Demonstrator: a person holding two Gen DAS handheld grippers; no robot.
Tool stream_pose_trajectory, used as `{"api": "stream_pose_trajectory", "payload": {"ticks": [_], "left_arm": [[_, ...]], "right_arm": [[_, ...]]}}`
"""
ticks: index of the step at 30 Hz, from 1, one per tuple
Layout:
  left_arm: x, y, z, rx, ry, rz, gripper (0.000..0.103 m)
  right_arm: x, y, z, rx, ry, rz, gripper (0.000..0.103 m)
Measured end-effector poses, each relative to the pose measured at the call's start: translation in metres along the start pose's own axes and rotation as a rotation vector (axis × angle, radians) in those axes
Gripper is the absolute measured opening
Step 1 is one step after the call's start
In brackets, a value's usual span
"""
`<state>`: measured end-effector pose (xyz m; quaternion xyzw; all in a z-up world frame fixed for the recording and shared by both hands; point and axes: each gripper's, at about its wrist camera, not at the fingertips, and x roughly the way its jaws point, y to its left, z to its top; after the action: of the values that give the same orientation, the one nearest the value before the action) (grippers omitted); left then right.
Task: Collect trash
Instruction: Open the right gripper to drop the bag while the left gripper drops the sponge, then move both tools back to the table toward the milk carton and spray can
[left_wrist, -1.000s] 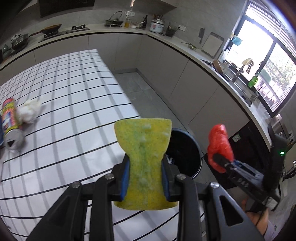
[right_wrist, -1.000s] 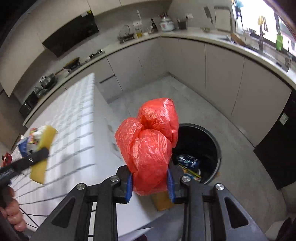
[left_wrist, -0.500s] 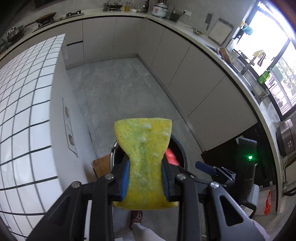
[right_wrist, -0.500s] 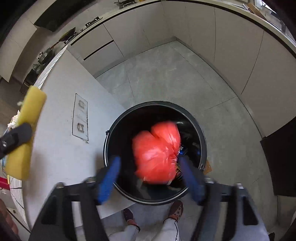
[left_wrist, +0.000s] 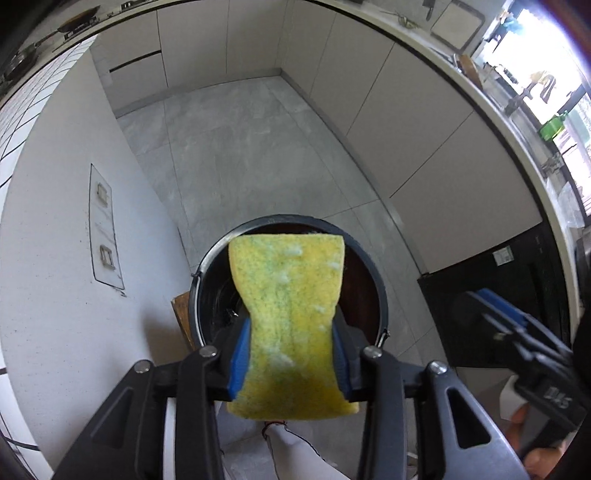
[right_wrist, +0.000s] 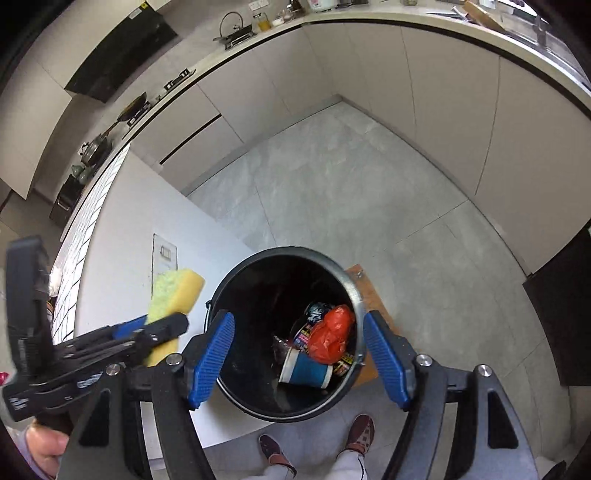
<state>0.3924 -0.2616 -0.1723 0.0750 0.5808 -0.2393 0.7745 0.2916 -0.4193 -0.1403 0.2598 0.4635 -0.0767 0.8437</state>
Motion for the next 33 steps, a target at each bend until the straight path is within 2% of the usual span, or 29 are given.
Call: {"api": "stream_pose_trajectory", "payload": {"ticks": [5, 10, 12, 17, 22, 33], "left_arm": [[0.001, -0.009, 0.000, 0.014, 0.004, 0.023, 0.054], [0.002, -0.009, 0.002, -0.004, 0.017, 0.042, 0.074], [0.002, -0.010, 0.004, -0.008, 0.019, 0.041, 0.077], [-0.014, -0.006, 0.004, -0.003, 0.001, 0.028, 0.077], [-0.052, 0.009, 0.004, -0.010, -0.069, 0.019, 0.077], [-0.136, 0.070, -0.020, -0.027, -0.199, 0.002, 0.078]], "right_arm": [[-0.010, -0.008, 0.000, 0.006, -0.008, -0.019, 0.074], [-0.013, -0.012, 0.003, 0.002, -0.013, -0.035, 0.074], [-0.014, -0.009, 0.004, 0.001, -0.016, -0.033, 0.074], [-0.017, 0.001, 0.006, -0.009, -0.038, -0.038, 0.074], [-0.027, 0.022, 0.006, -0.031, -0.071, -0.026, 0.074], [-0.045, 0.115, -0.006, -0.116, -0.137, 0.000, 0.074]]}}
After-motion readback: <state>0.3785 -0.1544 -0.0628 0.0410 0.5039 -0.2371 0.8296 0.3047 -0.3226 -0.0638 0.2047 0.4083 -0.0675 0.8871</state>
